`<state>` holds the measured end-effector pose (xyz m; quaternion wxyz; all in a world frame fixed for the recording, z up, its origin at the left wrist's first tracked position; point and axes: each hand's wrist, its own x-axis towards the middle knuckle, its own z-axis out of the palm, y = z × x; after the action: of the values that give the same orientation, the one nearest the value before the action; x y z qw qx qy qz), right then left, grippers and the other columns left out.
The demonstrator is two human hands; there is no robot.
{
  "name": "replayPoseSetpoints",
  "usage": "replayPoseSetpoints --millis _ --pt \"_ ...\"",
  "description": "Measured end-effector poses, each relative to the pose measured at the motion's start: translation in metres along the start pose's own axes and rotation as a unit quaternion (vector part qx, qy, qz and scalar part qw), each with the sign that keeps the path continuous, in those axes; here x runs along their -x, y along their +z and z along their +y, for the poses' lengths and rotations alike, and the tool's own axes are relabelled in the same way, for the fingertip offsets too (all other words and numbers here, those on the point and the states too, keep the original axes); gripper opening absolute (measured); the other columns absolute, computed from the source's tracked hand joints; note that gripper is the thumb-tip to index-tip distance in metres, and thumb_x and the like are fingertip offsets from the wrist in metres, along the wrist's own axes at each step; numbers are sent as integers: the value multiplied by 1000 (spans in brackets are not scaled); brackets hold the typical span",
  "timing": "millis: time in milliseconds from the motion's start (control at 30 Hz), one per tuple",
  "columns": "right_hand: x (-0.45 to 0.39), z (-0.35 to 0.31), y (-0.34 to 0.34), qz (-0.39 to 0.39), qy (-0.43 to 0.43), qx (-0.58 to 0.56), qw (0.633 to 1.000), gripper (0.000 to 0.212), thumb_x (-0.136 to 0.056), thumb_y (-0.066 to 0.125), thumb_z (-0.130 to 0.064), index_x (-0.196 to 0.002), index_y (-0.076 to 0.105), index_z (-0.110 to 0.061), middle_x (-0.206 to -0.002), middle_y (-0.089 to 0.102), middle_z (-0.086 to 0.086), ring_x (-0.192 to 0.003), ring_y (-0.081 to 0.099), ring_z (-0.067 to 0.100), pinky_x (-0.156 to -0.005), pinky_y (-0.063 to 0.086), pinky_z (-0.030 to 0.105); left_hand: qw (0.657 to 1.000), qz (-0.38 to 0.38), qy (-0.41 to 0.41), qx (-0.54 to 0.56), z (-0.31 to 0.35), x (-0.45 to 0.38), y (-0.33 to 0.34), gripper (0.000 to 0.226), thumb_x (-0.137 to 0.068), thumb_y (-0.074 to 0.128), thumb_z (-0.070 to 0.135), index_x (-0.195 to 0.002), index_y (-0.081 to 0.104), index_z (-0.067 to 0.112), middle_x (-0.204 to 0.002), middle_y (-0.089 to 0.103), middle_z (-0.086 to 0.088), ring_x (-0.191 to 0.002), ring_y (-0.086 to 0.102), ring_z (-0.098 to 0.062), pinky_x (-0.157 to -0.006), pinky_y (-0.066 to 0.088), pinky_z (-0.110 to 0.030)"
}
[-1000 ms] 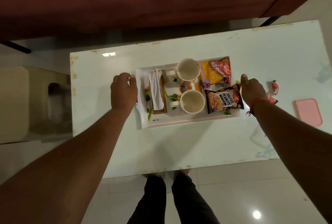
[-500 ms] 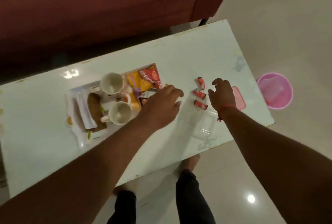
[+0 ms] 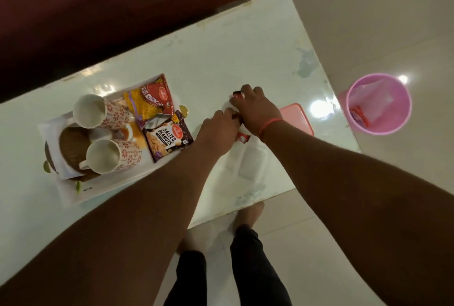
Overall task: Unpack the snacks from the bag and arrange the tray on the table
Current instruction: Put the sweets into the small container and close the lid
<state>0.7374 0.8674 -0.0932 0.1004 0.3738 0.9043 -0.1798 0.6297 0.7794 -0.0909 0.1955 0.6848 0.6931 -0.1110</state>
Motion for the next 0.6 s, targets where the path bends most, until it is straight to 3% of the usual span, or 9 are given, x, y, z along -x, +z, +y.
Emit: replayPoseSetpoints --millis 200,333,433,600 --pt "-3 15 7 16 -12 -29 999 20 -89 54 -3 -107 59 -10 -111 47 16 -96 51 34 -68 53 41 999 11 -19 47 -2 3 2 30 -95 56 27 -120 56 11 -110 54 -13 -94 61 -32 -66 45 -39" --pt "4 19 11 41 30 -52 997 21 -88 51 -1 -107 60 -5 -112 46 20 -91 51 35 -66 50 38 986 22 -89 143 -5 17 -6 23 -94 56 32 -101 54 11 -94 57 -10 -83 62 -31 -62 40 -34" --pt "10 16 16 53 25 -33 998 25 -88 58 -1 -112 60 -8 -113 46 17 -93 51 33 -67 53 39 965 56 -128 220 4 37 -16 22 -93 59 34 -85 46 17 -81 56 -3 -70 54 -22 -59 34 -29" --pt "12 10 14 50 64 -81 993 20 -89 52 -1 -108 60 -2 -110 47 20 -86 54 35 -68 50 38 977 104 -39 179 33 75 -8 24 -88 62 41 -85 55 19 -85 54 1 -73 51 -12 -60 43 -23"
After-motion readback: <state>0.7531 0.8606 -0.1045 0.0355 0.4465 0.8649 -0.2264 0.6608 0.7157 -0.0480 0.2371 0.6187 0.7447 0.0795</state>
